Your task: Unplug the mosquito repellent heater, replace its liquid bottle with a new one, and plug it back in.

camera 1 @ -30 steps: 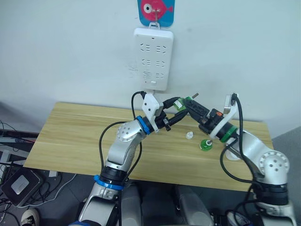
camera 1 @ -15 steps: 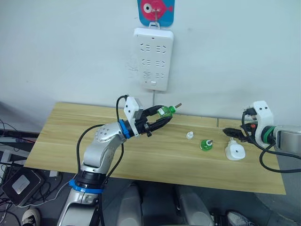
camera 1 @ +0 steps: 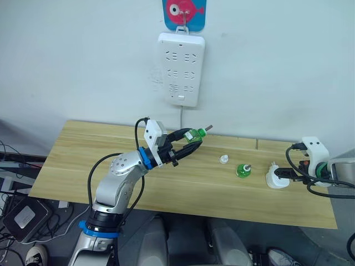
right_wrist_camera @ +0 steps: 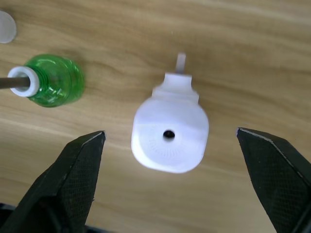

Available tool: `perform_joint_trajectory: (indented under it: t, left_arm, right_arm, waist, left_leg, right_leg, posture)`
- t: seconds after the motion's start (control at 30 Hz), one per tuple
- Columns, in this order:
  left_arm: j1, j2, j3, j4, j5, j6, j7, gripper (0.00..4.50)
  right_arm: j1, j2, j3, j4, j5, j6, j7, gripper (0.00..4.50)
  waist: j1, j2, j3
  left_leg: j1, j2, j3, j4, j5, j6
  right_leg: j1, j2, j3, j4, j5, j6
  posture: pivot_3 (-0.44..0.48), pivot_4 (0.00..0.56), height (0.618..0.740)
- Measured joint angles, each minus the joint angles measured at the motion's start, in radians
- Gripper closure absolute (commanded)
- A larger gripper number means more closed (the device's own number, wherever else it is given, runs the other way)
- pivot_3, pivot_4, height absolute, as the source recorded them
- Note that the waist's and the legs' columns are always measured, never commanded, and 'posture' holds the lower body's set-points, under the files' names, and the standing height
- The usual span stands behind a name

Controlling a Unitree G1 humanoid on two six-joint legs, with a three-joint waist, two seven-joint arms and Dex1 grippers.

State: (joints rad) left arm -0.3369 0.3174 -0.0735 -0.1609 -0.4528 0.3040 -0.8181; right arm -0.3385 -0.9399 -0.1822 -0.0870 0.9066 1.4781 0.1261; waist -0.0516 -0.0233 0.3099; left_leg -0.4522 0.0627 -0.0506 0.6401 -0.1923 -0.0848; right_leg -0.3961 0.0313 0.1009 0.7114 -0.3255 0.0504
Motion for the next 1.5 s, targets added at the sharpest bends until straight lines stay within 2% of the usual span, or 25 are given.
perform_joint_trajectory:
  t: [0.3,0.83,1.5]
  left_arm:
    - [0.001,0.0,-0.002,-0.01,0.0,0.004,0.001,2.25]
    - [0.004,0.0,-0.003,-0.029,0.0,0.03,0.004,2.25]
    - [0.002,0.009,-0.002,-0.032,0.0,0.038,0.004,2.25]
  right_arm:
    - [-0.014,0.135,-0.038,-0.07,-0.108,0.126,-0.04,0.02]
    - [-0.048,0.215,0.008,-0.025,-0.329,0.06,-0.002,0.02]
    - [-0.037,0.277,-0.002,0.051,-0.453,0.044,0.052,0.02]
  waist:
    - [0.0,0.001,0.001]
    - [0.001,0.001,0.003]
    - [0.004,0.002,0.005]
  left_leg:
    - [0.0,0.0,0.0,-0.001,0.0,0.0]
    - [0.0,0.0,0.0,-0.007,0.0,0.0]
    - [0.0,0.0,0.001,-0.011,0.0,0.0]
  right_leg:
    - [0.0,0.0,0.0,0.0,0.0,0.0]
    - [-0.001,0.0,0.0,-0.006,0.0,0.0]
    - [0.0,0.0,0.0,-0.013,0.0,0.0]
  posture:
    - [-0.041,0.324,0.74]
    - [-0.031,0.334,0.74]
    - [-0.022,0.345,0.74]
